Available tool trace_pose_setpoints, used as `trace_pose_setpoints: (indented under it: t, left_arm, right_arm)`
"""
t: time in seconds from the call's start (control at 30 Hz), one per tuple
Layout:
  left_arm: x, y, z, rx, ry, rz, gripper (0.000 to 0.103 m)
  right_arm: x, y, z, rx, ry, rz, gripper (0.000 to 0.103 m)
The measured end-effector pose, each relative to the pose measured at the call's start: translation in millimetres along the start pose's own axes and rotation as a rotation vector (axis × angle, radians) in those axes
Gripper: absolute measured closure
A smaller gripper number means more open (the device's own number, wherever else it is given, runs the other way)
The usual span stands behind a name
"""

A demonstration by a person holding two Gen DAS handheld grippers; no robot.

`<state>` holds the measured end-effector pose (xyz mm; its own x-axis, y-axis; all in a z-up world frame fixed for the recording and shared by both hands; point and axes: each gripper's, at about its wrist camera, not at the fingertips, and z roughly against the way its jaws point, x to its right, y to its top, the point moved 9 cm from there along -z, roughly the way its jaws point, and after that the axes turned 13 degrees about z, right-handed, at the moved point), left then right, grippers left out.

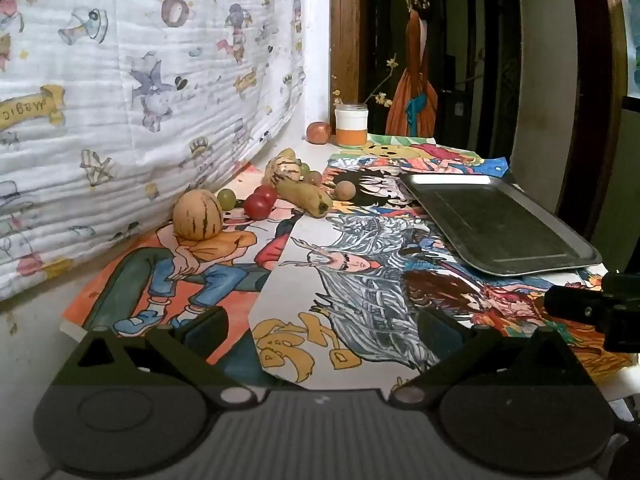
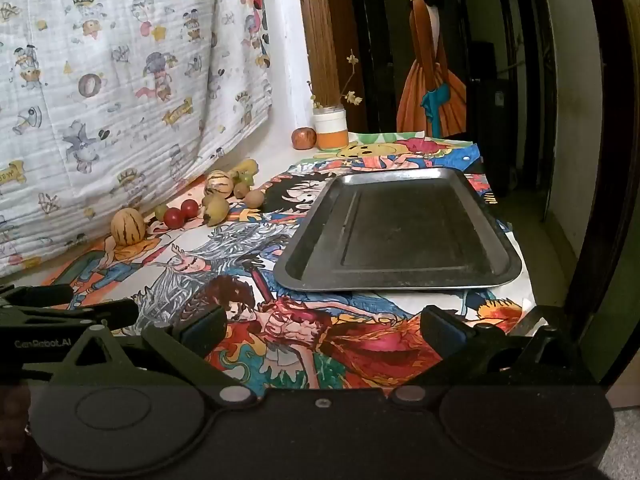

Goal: Organize fruits

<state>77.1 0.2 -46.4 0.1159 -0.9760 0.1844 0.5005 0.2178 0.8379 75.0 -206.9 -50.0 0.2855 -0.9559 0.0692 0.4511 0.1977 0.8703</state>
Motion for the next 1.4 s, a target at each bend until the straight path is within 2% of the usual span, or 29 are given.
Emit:
trace_pose_setpoints:
  t: [1.4]
  left_arm:
    - [-2.0,-5.0,-1.7,-0.009,0.000,0.012,0.000]
  right_arm:
    - [0.3,-1.9,-1.4,-0.009,0.006,-0.006,0.000]
